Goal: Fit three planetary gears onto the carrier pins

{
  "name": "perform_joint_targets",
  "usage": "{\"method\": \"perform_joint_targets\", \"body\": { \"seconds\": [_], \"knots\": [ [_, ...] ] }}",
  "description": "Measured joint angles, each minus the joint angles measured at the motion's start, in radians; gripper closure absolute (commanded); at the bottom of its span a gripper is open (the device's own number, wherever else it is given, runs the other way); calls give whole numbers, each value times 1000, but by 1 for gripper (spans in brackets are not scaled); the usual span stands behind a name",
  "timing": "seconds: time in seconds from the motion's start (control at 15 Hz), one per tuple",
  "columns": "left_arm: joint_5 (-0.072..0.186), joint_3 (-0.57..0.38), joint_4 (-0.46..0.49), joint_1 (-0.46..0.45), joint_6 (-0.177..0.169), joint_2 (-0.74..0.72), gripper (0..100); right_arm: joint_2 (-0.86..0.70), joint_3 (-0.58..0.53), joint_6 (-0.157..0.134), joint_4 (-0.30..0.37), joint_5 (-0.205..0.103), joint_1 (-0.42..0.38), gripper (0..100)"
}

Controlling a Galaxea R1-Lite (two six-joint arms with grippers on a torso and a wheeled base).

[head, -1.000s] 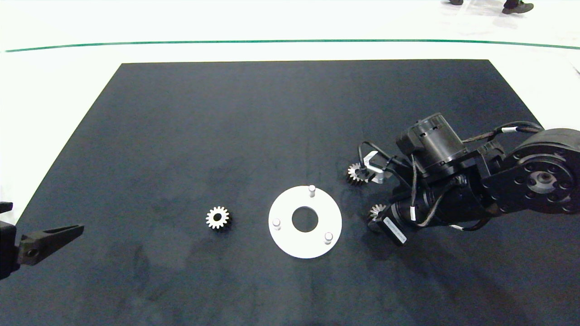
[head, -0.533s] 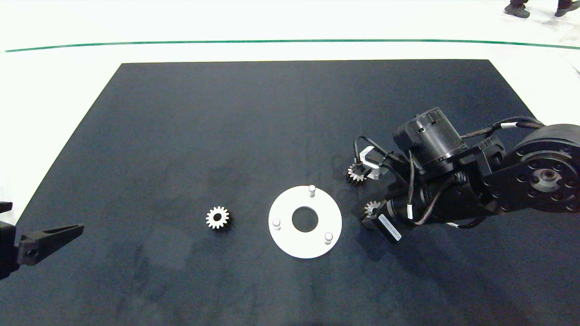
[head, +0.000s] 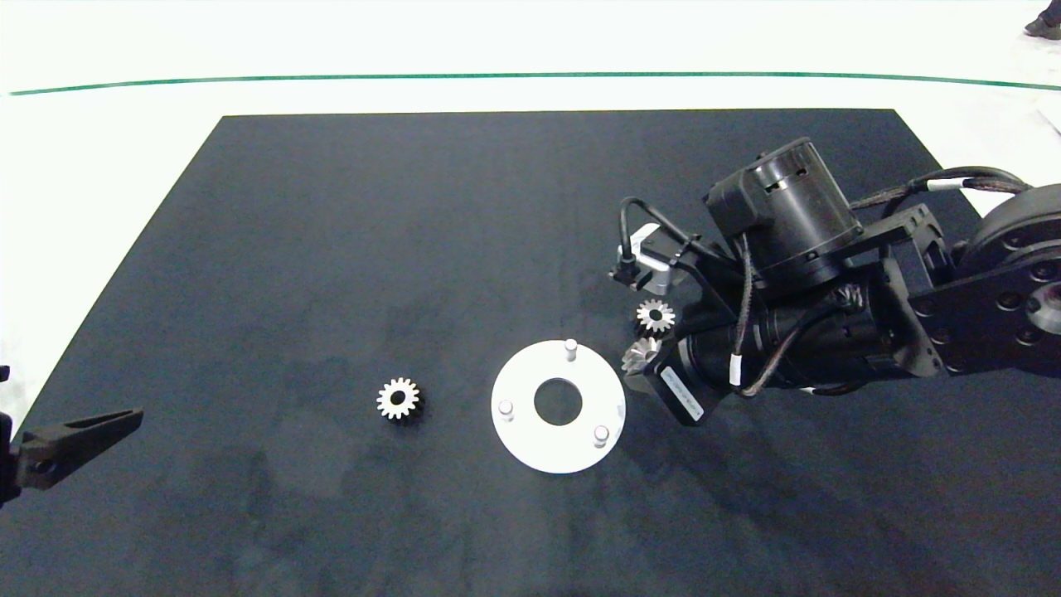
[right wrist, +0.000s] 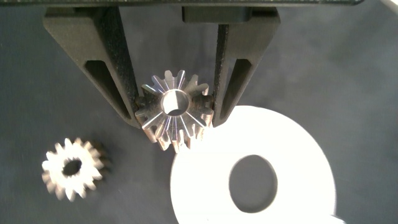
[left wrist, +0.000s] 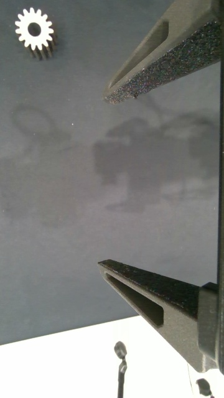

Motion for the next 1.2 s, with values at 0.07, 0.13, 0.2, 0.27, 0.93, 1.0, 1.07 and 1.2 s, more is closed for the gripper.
{"method": "perform_joint_targets", "body": {
  "seconds": [0.07, 0.13, 0.2, 0.27, 0.93, 1.0, 1.07, 1.2],
  "knots": [
    [1, 0, 0, 0, 5, -7, 0, 0, -7, 0, 0, -1, 19, 72],
    [1, 0, 0, 1, 6, -13, 0, 0, -10, 0, 2, -1, 37, 72],
    [1, 1, 0, 1, 7, -17, 0, 1, -14, 0, 11, -1, 53, 72],
    [1, 1, 0, 2, 7, -19, 0, 1, -20, 0, 40, -1, 66, 72],
    [2, 4, 1, 1, 14, -27, 0, 67, -111, -1, 205, -34, 117, 72],
    [1, 4, 1, 1, 14, -27, 0, 83, -114, 0, 206, -34, 121, 72],
    [1, 4, 1, 1, 14, -27, 0, 98, -123, 0, 205, -34, 127, 72],
    [2, 4, 1, 2, 15, -27, 0, 125, -139, 1, 205, -33, 137, 72]
  ]
}}
